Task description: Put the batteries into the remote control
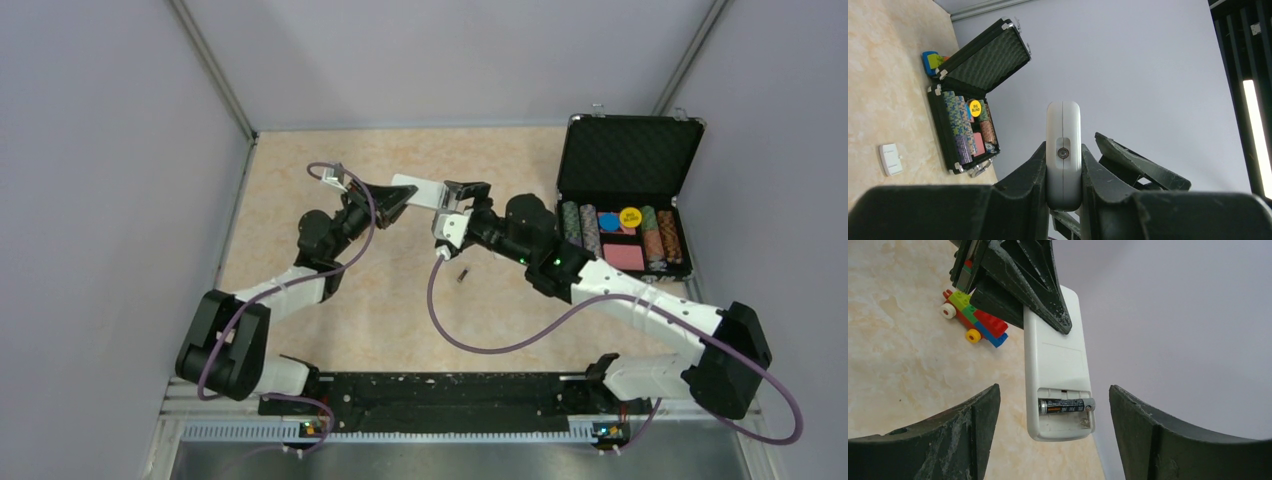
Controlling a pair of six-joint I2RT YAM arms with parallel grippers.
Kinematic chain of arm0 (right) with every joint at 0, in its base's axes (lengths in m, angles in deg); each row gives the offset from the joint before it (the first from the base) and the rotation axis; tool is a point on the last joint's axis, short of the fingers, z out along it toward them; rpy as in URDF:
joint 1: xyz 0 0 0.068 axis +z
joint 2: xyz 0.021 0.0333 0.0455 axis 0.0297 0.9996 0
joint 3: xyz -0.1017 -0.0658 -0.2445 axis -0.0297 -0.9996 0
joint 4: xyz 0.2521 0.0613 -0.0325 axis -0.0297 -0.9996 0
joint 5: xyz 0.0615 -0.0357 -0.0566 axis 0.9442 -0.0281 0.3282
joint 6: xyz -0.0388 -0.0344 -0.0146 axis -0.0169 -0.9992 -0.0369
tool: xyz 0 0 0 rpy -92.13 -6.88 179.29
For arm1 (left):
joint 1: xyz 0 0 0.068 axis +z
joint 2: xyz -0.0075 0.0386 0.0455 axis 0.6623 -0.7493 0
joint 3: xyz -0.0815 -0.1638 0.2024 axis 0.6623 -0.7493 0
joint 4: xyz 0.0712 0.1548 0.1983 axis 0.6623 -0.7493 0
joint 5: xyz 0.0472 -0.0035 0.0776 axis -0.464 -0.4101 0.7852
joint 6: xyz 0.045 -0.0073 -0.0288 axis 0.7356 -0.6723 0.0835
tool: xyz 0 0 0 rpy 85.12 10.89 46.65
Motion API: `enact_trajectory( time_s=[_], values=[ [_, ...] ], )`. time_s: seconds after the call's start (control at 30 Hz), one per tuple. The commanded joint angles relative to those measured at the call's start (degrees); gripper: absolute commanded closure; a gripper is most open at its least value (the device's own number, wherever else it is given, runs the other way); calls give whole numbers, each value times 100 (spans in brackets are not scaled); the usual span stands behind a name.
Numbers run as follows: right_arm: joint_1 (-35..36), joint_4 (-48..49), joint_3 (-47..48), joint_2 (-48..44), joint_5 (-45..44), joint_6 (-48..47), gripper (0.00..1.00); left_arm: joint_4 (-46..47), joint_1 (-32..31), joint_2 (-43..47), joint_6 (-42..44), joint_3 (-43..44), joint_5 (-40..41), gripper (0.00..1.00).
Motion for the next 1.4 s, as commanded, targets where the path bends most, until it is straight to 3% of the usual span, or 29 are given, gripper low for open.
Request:
enact_trajectory(
  time_s=[0.0, 0.57, 1.17, 1.37],
  values=[
    [-30, -11, 454, 2, 175, 243, 22, 117, 8, 318, 216, -13, -39, 100],
    [-255, -770, 721, 125, 461, 597, 28, -15, 11, 476, 364, 3, -51, 100],
    [-253, -317, 608, 302, 8, 429, 25, -255, 14, 547, 506, 71, -70, 100],
    [-253, -370, 654, 344, -17, 525, 33, -220, 9, 550, 338, 70, -32, 100]
  ],
)
